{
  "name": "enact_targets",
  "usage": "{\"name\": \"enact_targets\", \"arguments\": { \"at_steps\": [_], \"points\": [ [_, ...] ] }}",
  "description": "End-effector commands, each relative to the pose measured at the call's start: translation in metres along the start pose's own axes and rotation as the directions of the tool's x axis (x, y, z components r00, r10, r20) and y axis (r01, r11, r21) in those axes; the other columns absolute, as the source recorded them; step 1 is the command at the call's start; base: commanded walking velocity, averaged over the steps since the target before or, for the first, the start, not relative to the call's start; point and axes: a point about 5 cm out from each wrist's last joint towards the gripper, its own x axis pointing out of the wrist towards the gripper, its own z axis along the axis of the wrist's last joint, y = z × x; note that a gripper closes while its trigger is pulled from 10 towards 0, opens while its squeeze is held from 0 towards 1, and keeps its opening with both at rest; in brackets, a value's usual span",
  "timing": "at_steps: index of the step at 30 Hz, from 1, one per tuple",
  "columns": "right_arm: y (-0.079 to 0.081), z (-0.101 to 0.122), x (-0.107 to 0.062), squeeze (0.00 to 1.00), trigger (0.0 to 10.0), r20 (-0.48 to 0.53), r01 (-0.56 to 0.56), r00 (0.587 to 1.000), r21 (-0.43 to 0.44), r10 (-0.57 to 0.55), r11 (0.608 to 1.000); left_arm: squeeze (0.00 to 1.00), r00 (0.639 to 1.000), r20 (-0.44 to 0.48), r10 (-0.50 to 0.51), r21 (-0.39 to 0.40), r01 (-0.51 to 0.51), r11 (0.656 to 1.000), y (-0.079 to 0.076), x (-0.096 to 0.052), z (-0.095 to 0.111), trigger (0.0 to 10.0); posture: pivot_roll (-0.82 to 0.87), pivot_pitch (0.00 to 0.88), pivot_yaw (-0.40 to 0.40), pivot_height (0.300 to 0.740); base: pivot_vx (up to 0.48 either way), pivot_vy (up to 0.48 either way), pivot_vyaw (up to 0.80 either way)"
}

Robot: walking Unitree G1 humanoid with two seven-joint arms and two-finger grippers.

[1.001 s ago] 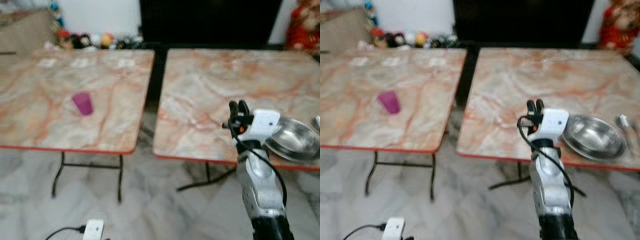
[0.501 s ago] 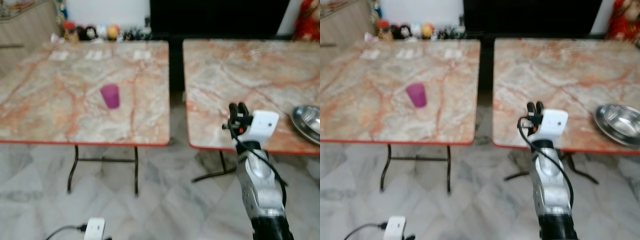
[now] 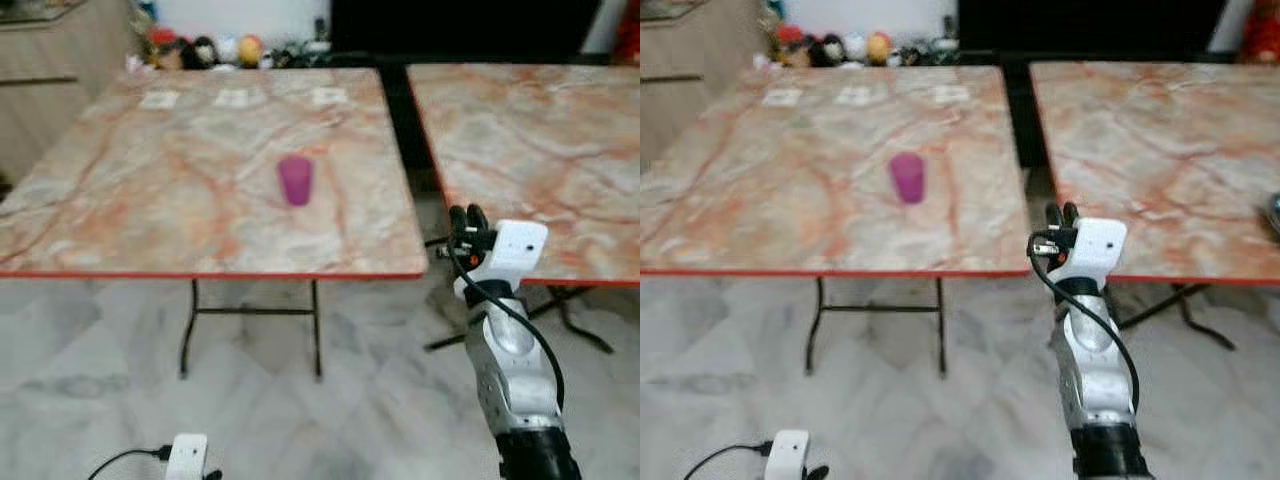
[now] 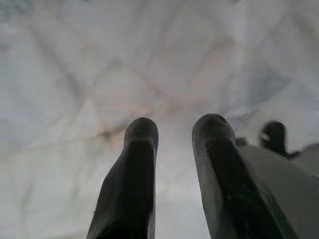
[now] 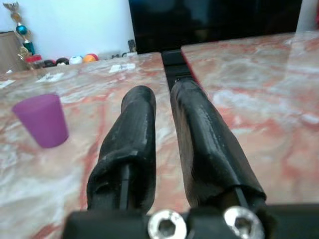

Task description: Setting the table

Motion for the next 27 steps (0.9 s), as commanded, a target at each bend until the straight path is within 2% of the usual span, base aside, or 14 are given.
{"name": "enact_targets", "arguments": {
  "at_steps": [1, 7, 12, 21, 27],
  "points": [
    [-0.008, -0.0025, -0.0023, 0.0, 10.0, -0.014, 0.023, 1.0, -0.014, -0.023, 1.0, 0.0, 1.0, -0.017, -0.001, -0.002, 0.001, 1.0, -0.0013, -0.0007, -0.0042, 10.0, -0.14, 0.101, 0.031, 0.74, 0.0, 0.48, 0.0],
    [-0.0086, -0.003, -0.0028, 0.0, 10.0, -0.017, 0.026, 1.0, -0.015, -0.026, 1.0, 0.0, 1.0, -0.016, 0.002, 0.001, -0.002, 1.0, -0.0011, -0.0007, -0.0042, 10.0, -0.14, 0.102, 0.033, 0.74, 0.0, 0.416, 0.0],
    [-0.008, -0.0039, -0.0026, 0.0, 10.0, -0.02, 0.024, 1.0, -0.013, -0.024, 1.0, 0.0, 1.0, -0.015, -0.002, 0.021, 0.002, 1.0, -0.001, -0.0006, -0.0035, 10.0, -0.13, 0.104, 0.033, 0.74, 0.0, 0.0, 0.0],
    [-0.0083, -0.004, -0.0018, 0.0, 10.0, -0.02, 0.023, 1.0, -0.015, -0.023, 1.0, 0.0, 1.0, -0.012, -0.008, -0.003, 0.008, 1.0, -0.0017, -0.0006, -0.0036, 10.0, -0.13, 0.104, 0.031, 0.74, 0.0, 0.0, 0.0],
    [-0.0086, -0.004, -0.0018, 0.0, 10.0, -0.021, 0.024, 0.999, -0.016, -0.024, 1.0, 0.0, 1.0, -0.01, -0.016, 0.007, 0.016, 1.0, -0.0023, -0.0006, -0.0031, 10.0, -0.13, 0.104, 0.031, 0.74, 0.308, 0.0, 0.0]
  ]
}}
